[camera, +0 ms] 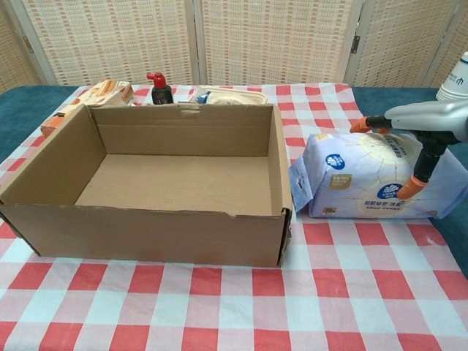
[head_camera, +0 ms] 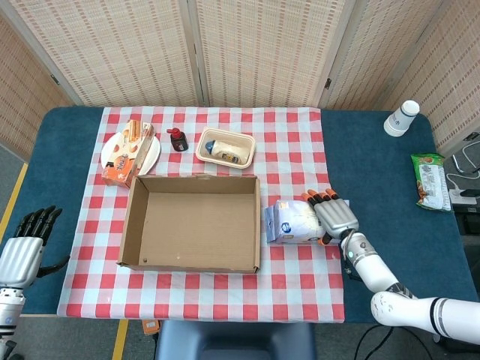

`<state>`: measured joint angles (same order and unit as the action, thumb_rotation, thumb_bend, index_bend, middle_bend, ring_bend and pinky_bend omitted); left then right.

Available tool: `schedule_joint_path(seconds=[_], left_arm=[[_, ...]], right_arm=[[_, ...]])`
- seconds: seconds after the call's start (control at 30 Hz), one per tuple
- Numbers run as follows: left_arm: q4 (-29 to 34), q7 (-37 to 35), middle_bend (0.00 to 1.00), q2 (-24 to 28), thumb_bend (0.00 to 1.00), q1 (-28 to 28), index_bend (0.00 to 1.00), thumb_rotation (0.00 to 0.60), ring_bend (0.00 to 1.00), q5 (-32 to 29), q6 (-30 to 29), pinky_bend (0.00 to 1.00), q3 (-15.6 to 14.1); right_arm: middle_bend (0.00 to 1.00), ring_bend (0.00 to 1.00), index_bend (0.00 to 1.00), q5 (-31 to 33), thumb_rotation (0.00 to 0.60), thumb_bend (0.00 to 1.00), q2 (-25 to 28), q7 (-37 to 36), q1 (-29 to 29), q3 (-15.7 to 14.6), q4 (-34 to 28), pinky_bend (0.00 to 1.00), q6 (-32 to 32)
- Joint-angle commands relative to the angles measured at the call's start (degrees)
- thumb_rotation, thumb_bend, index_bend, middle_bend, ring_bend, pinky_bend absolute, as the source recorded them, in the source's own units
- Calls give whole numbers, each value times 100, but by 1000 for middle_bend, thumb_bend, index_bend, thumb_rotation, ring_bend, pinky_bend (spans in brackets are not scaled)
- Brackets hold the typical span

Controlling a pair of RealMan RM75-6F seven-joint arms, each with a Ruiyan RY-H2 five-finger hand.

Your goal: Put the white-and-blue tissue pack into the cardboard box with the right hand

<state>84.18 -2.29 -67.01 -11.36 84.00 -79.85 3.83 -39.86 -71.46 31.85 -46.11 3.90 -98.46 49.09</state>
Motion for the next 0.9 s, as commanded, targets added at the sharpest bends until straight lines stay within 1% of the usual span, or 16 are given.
schedule_joint_path(seconds=[0.03, 0.3, 0.47, 0.57, 0.7, 0.77, 0.9], left_arm=[[-3, -13, 0, 2, 196, -1, 0, 600, 0, -3, 1, 65, 3], [-8, -85, 0, 25, 195, 4, 0, 600, 0, -15, -5, 65, 14], [-8, -122, 0, 39, 195, 8, 0, 600, 0, -12, -5, 65, 11], [-10, -136, 0, 41, 195, 7, 0, 600, 0, -12, 0, 65, 10], [-13, -143, 0, 42, 194, 1, 0, 600, 0, -16, 15, 65, 9], [-12, -148, 0, 44, 194, 3, 0, 600, 0, -19, 12, 66, 11], [-10, -144, 0, 42, 195, 4, 0, 600, 0, -17, 8, 66, 10]], right_arm=[[0, 0, 0, 71, 600, 0, -54, 1, -53, -46, 71, 0, -43], [0, 0, 0, -67, 600, 0, -163, -62, -117, -122, 206, 0, -52], [0, 0, 0, -3, 600, 0, -236, 0, -147, -161, 267, 8, 58], [0, 0, 5, 35, 600, 0, -280, 52, -158, -185, 292, 54, 136], [4, 2, 32, 90, 600, 0, -324, 132, -167, -220, 319, 154, 240], [24, 22, 41, 113, 600, 0, -339, 152, -168, -227, 331, 211, 272], [72, 107, 70, 79, 600, 0, -357, 87, -150, -208, 346, 346, 296]])
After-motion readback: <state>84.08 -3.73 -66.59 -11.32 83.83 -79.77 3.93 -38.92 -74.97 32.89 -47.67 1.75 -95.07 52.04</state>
